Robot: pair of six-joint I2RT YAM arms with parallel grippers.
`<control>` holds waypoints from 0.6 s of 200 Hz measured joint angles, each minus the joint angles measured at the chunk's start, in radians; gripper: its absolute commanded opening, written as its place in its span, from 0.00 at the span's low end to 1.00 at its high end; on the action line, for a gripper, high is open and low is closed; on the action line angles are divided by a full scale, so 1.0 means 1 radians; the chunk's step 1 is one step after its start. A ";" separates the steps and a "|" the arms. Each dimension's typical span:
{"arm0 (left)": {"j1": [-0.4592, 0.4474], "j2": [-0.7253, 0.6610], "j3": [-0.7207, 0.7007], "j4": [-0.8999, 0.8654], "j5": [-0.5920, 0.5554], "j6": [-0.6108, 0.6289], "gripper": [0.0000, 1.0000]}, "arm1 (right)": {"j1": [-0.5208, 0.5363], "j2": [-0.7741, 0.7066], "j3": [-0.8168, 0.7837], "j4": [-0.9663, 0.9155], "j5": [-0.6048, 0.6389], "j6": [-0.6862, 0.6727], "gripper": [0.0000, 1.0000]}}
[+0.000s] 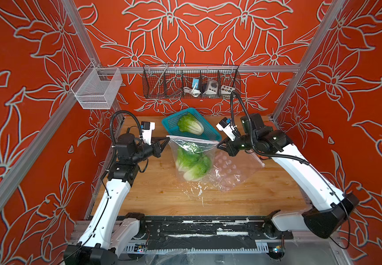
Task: Put the chinese cabbages into a zipper bag and zip it
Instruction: Adjust the zipper food storage bag at the center of the board.
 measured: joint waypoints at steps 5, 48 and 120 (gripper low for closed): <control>0.000 0.007 -0.008 0.008 -0.002 -0.002 0.00 | 0.000 0.000 -0.008 0.010 -0.006 -0.001 0.01; 0.009 0.026 -0.027 0.108 -0.011 -0.050 0.00 | -0.014 -0.026 -0.100 0.131 -0.028 -0.002 0.44; 0.016 0.042 -0.027 0.135 -0.035 -0.072 0.00 | -0.119 -0.221 -0.414 0.451 -0.092 0.152 0.75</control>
